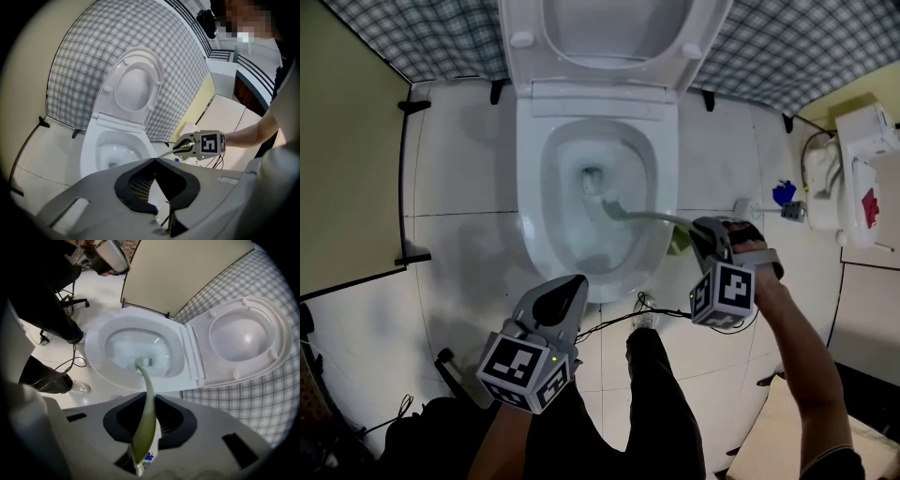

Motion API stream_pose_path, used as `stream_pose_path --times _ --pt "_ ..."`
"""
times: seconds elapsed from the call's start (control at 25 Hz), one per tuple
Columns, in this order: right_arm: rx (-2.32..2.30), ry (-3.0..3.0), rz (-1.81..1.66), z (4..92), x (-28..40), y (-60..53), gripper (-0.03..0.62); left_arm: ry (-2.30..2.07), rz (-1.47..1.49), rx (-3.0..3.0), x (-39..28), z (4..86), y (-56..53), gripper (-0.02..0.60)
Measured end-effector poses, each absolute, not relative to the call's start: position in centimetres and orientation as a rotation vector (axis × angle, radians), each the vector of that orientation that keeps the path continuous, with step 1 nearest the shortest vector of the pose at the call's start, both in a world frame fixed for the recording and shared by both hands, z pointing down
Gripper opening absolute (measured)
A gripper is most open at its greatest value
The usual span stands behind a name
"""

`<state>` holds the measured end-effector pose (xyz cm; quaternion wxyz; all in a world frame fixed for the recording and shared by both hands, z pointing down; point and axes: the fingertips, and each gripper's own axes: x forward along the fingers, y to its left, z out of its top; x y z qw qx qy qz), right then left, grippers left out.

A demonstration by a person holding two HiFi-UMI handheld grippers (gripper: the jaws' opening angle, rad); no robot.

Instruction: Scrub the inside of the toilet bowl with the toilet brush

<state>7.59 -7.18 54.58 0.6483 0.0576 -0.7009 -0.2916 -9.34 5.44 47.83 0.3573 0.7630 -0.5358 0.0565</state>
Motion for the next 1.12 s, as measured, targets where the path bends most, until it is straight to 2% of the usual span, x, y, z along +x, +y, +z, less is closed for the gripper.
stream_pose_path --times 0.28,0.52,0.72,0.92,1.12 --pt "0.011 -1.668 -0.463 55.4 6.7 0.2 0.075 -1.391 0.138 1.969 -9.6 46.9 5.8 0.005" --pt "0.211 -1.810 -0.226 56.1 3.3 2.5 0.077 -1.409 0.134 1.958 -10.3 46.4 6.3 0.005" --pt "0.421 -1.866 -0.197 55.0 1.3 0.2 0.077 -1.417 0.148 1.957 -10.9 46.3 6.5 0.005" --pt "0.536 -1.905 -0.227 51.6 2.4 -2.7 0.077 -1.409 0.162 1.963 -10.8 46.3 6.2 0.006" --pt "0.702 -1.956 -0.159 47.9 6.6 -5.5 0.077 -1.359 0.199 2.016 -8.2 45.6 4.3 0.006"
